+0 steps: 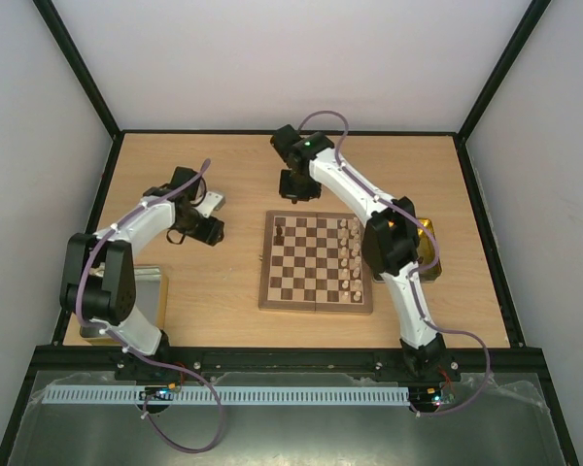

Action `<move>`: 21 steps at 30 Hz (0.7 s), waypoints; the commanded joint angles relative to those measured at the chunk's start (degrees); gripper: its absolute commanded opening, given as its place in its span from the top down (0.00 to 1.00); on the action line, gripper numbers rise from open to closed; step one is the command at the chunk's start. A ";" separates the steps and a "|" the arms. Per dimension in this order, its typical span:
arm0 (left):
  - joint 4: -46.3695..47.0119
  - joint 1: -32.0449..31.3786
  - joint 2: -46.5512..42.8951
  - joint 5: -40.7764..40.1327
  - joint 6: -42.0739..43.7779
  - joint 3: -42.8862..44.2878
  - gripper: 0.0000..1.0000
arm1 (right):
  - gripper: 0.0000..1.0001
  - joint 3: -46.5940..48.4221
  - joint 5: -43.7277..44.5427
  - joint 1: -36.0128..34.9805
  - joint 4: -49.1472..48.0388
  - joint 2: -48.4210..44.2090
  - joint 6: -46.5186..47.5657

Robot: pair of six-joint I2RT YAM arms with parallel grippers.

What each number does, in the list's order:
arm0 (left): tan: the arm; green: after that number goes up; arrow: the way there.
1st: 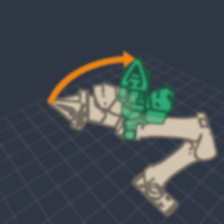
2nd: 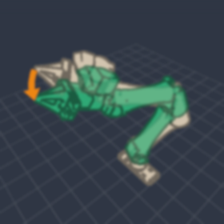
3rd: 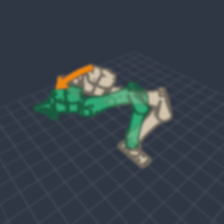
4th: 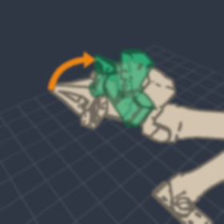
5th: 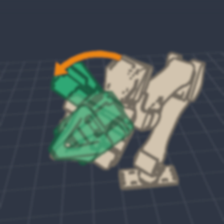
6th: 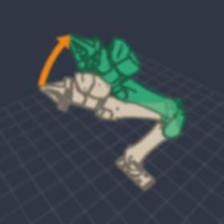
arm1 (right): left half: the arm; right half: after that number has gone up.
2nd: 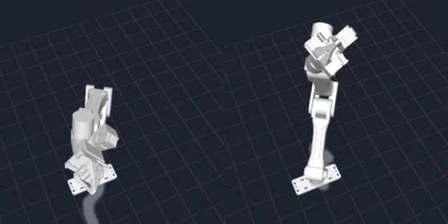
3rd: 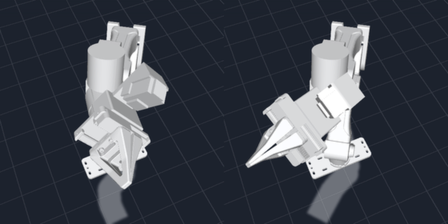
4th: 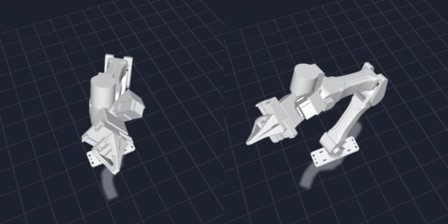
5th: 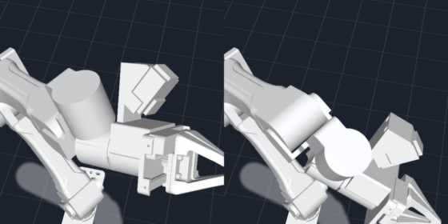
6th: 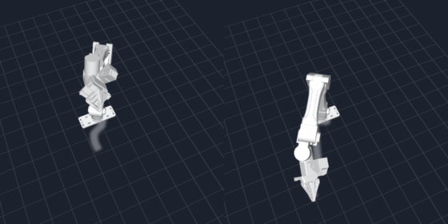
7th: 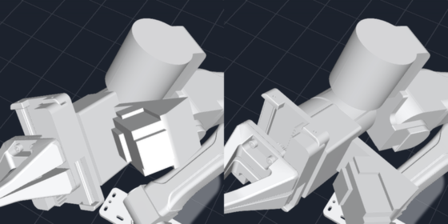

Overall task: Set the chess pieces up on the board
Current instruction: Place the chess piece on the chessboard.

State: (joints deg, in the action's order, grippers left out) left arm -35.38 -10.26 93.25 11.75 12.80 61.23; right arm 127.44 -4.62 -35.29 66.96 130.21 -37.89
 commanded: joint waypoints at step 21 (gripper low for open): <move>0.41 1.82 -3.78 -0.24 -0.05 -2.13 0.32 | 0.94 2.29 -3.39 -5.13 2.75 6.59 1.24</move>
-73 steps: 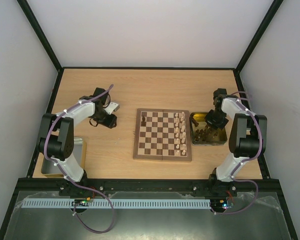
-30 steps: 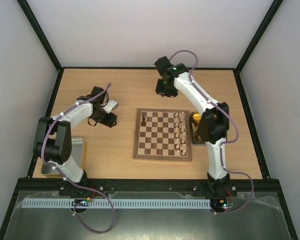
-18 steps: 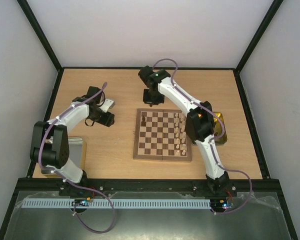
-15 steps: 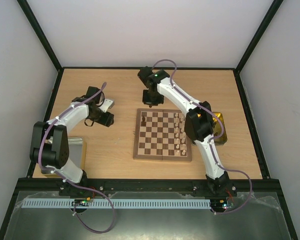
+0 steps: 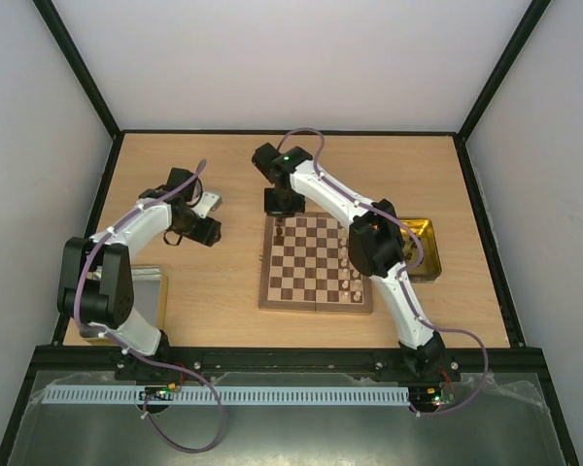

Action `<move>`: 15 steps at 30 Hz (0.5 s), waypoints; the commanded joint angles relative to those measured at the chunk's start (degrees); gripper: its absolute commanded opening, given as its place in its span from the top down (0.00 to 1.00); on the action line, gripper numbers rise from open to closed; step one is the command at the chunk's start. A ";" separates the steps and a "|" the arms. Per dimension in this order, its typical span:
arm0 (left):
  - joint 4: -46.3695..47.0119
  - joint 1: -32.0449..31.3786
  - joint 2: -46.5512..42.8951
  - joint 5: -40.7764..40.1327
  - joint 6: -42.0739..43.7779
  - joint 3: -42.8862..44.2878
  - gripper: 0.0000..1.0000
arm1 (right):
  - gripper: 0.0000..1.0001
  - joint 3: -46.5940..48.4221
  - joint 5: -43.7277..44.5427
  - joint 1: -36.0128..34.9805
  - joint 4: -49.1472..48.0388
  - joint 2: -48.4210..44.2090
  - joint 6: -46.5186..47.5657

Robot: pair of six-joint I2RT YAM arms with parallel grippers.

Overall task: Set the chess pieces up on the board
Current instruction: Place the chess piece on the chessboard.

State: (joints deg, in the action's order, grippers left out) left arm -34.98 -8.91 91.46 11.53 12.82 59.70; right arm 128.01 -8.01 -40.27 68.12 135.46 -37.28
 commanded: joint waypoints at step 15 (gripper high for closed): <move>0.05 0.47 -2.25 0.02 -0.14 -0.55 0.32 | 0.93 1.46 0.43 -0.15 0.72 3.27 0.62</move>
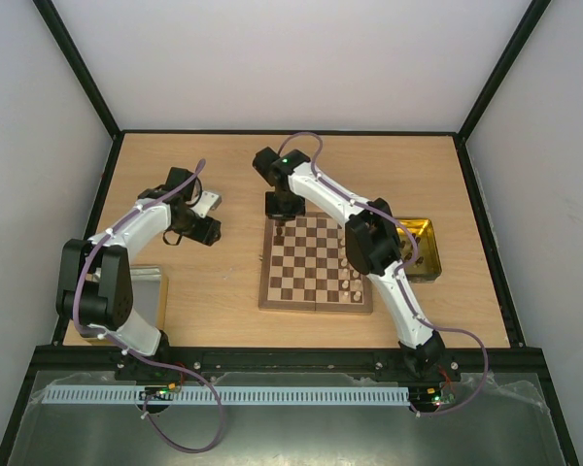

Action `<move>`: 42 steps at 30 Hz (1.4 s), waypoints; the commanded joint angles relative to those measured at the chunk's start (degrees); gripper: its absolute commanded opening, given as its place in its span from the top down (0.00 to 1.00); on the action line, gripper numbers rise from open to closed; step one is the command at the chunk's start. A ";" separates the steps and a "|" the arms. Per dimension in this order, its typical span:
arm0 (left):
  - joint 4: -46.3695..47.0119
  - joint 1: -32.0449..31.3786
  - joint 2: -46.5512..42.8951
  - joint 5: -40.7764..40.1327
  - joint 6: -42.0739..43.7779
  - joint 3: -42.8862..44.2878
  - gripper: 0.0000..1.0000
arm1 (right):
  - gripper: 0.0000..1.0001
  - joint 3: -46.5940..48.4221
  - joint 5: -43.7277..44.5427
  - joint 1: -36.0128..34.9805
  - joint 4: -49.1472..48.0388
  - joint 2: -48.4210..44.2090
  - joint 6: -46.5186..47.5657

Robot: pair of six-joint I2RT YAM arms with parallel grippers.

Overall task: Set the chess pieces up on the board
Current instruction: Place the chess piece on the chessboard.

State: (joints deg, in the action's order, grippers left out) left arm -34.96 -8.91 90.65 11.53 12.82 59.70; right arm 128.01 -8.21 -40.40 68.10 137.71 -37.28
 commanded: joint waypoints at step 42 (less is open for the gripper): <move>-0.02 0.51 -1.22 0.57 -0.07 -0.64 0.31 | 0.80 4.45 1.00 0.04 1.08 3.00 0.60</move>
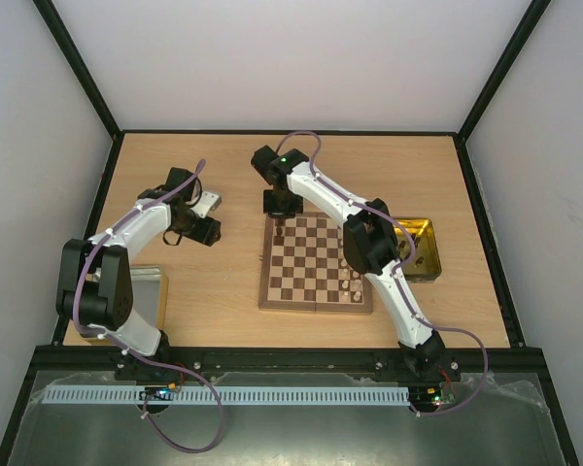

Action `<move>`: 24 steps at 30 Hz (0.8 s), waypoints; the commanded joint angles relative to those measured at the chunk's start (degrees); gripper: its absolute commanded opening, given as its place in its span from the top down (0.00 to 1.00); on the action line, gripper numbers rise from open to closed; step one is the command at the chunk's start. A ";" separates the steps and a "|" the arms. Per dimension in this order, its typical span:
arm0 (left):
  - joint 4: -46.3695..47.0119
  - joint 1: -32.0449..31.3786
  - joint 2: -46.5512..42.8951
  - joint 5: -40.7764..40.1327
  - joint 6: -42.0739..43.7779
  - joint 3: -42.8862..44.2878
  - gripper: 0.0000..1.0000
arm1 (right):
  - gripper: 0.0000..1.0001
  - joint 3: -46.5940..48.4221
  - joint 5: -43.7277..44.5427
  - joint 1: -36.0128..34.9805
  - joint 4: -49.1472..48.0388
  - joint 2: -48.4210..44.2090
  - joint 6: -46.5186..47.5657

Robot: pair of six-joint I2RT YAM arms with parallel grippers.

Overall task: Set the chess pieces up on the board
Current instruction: Place the chess piece on the chessboard.

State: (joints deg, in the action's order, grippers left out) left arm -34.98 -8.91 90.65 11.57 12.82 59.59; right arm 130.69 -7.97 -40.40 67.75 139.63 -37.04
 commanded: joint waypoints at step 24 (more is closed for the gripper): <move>-0.67 0.47 -0.82 1.00 -0.16 -0.05 0.30 | 0.54 -22.23 11.33 16.70 0.37 -29.40 2.91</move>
State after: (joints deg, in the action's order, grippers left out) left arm -35.00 -8.91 90.65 11.92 12.82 59.59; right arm 117.16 -1.76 -29.65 67.61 120.51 -36.12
